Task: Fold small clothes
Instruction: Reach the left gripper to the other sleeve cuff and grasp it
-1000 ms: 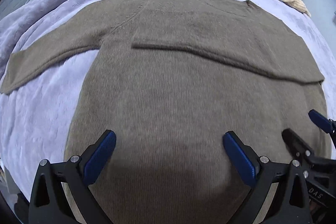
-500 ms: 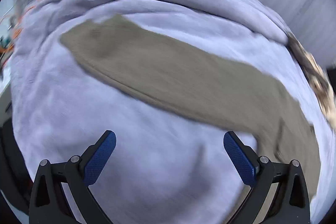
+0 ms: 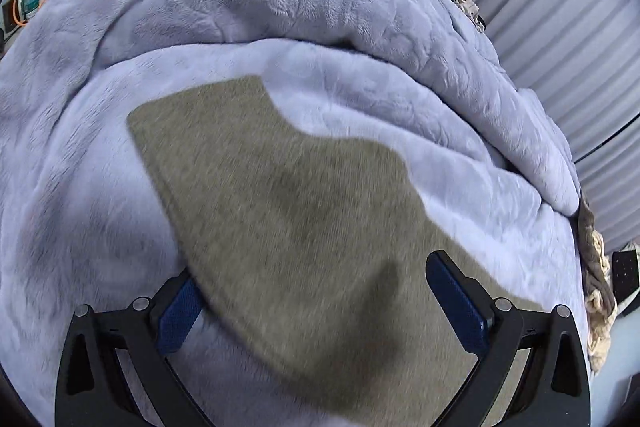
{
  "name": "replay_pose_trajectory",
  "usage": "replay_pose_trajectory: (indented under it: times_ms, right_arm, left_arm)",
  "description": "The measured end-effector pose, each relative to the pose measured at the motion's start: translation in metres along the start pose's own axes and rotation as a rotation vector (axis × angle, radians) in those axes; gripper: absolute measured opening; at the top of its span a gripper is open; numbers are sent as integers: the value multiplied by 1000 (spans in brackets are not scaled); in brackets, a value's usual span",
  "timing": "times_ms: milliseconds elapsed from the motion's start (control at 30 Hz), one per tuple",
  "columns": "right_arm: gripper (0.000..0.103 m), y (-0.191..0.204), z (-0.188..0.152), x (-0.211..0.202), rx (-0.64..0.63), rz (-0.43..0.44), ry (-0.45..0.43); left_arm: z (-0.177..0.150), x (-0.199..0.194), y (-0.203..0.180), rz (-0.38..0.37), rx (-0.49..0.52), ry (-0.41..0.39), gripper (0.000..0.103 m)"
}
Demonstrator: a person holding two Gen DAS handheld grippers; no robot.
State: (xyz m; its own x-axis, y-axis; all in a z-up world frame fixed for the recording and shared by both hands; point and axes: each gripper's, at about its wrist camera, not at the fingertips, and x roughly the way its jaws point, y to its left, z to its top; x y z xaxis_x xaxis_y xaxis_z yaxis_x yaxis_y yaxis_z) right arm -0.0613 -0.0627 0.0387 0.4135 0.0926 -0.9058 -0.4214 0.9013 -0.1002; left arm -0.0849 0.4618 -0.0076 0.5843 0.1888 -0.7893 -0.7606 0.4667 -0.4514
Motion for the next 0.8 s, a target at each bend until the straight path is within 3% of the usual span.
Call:
replay_pose_trajectory:
  times_ms: [100,133,267,300,333,400,567,800]
  right_arm:
    - [86,7,7,0,-11,-1,9]
    - [86,10,9,0,-17,-1,10]
    - [86,26,20,-1,-57,4,3]
    - [86,30,23,-1,-70,6,1]
    - [86,34,25,0,-82,6,0]
    - [86,41,31,0,-97,4,-5]
    - [86,51,49,-2,-110,6,-31]
    - [86,68,89,5,-146,4,-79]
  left_arm:
    - [6,2,-5,-11,12,-22,98]
    - [6,-1,-4,-7,15,-32,81]
    - [7,-6,11,-17,-23,-41,41]
    - [8,-7,15,-31,-35,-36,26]
    - [9,-7,19,-52,-47,-31,22]
    - [13,-13,27,-86,-66,-33,15]
    - [18,-19,26,-139,-59,-52,14]
    - [18,-38,16,-102,13,-99,14]
